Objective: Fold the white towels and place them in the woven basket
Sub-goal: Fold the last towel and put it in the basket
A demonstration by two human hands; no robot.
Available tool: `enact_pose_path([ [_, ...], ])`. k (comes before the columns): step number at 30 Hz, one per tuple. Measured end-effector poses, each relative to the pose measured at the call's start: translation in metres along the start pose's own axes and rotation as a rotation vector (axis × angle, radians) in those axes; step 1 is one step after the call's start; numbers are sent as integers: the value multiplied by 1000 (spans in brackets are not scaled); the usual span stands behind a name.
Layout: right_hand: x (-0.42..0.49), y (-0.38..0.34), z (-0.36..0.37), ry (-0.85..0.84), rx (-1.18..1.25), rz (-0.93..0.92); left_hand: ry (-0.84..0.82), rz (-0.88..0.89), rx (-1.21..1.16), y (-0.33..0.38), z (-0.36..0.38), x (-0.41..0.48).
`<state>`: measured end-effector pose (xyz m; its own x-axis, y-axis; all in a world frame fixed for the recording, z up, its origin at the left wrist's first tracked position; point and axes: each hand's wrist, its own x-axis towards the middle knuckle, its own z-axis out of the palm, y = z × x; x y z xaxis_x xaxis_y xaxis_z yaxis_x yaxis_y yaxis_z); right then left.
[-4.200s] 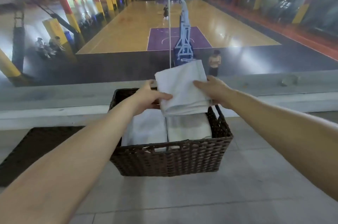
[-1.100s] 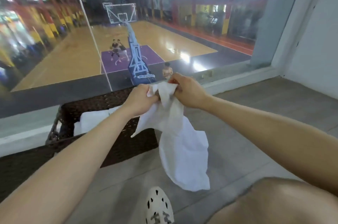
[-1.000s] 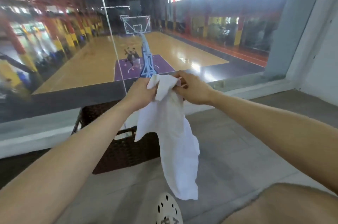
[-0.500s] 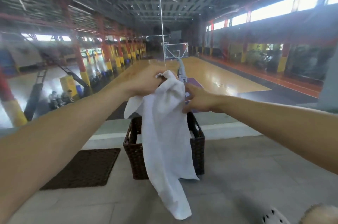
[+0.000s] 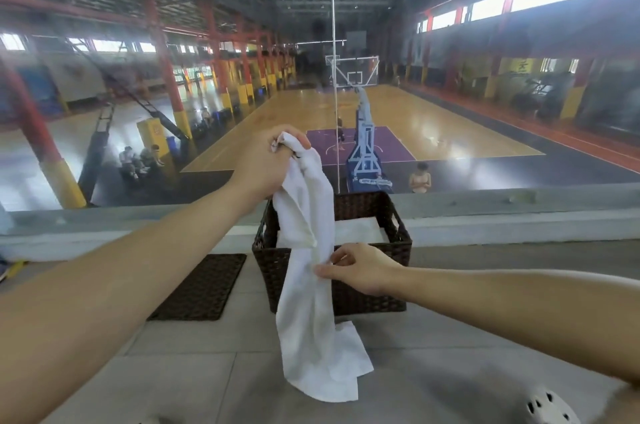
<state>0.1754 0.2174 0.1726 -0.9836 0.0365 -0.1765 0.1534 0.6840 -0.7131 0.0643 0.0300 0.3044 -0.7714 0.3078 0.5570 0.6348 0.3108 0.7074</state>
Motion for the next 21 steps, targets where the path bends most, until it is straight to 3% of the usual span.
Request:
enact_pose_path([
  [6,6,0,5,174,-3,-5,109,-151,-178,1,-9,-15],
  [9,7,-1,-23,402,-30,-9,82,-243,85,-36,-37,-6],
  [10,7,-1,-34,484,-33,-40,-19,-264,305,-51,-50,-8],
  [12,4,-5,-55,583,-34,-136,-402,-327,738,-82,-67,-18],
  [14,-2,-15,-70,627,-57,-231,-762,-379,868,-92,-61,-39],
  [15,-7,-21,-74,640,-99,-275,-820,-384,769,-89,-51,-48],
  [18,-20,-33,-76,598,-249,-378,-713,-354,224,-56,0,-71],
  [21,-23,-34,-67,527,-293,-424,-621,-326,-39,-22,50,-96],
])
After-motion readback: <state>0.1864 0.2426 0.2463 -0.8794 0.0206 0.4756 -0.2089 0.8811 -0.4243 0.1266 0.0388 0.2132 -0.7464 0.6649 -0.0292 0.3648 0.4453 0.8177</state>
